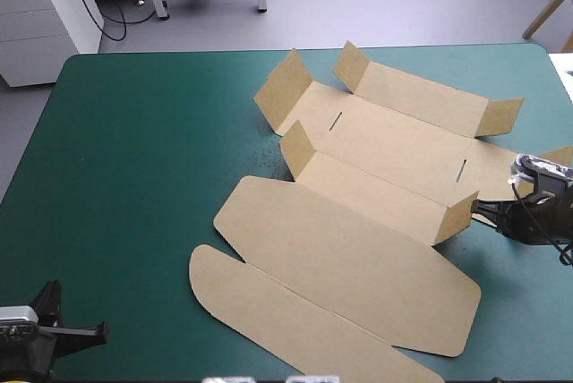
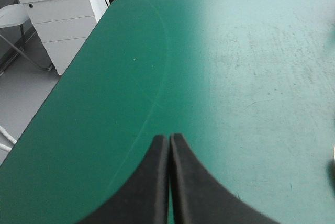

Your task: Fold the box

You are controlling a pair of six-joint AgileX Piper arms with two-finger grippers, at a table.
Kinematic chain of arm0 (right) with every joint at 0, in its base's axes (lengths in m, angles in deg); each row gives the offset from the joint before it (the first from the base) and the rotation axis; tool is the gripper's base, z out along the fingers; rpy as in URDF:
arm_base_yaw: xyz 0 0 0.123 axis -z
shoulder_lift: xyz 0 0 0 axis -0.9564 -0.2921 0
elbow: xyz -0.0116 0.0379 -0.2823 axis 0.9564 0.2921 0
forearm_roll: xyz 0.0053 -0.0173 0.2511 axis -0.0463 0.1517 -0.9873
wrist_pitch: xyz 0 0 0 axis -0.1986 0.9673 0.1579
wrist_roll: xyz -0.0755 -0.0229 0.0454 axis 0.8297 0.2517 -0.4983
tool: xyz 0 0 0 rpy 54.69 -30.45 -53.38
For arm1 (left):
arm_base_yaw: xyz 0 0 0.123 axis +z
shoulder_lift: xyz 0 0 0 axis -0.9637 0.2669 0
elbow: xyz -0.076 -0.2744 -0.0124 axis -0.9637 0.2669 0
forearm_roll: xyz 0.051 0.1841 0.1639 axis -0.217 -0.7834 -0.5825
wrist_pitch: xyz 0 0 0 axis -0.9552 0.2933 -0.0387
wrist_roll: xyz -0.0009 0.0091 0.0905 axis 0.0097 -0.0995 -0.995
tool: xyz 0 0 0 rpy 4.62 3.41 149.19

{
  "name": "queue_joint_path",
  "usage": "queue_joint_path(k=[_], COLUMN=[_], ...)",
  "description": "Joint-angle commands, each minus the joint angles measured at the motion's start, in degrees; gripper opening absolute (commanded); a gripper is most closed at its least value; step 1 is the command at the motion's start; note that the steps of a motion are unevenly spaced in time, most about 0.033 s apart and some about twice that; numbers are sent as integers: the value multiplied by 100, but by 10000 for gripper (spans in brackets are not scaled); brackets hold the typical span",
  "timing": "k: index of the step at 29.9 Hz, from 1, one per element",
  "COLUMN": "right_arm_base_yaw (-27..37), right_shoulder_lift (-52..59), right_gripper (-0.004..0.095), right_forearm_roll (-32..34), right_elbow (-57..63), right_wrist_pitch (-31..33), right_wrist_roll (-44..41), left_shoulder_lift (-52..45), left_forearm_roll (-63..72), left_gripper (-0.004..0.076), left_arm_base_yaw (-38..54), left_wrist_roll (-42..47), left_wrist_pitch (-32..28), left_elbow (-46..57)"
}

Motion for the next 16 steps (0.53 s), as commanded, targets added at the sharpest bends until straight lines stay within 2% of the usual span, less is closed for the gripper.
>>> queue_joint_path(k=[1,6,16], right_arm_base_yaw=[34,34,34], right_shoulder_lift=[133,414,1438], right_gripper=[-19,-19,-19], right_forearm_roll=[-141,-197,-207], right_elbow=[-178,-238,-1106], right_wrist_pitch=[-16,73,984], right_wrist_roll=[68,101,-45], left_shoulder_lift=[-56,-56,-56], left_forearm_roll=[-26,-26,-26], left_gripper=[-10,-10,-10], left_arm_base_yaw=[-9,-9,-9], left_wrist_roll=[9,9,9], left_wrist_pitch=[-441,-441,-441], left_elbow=[-122,-122,-122])
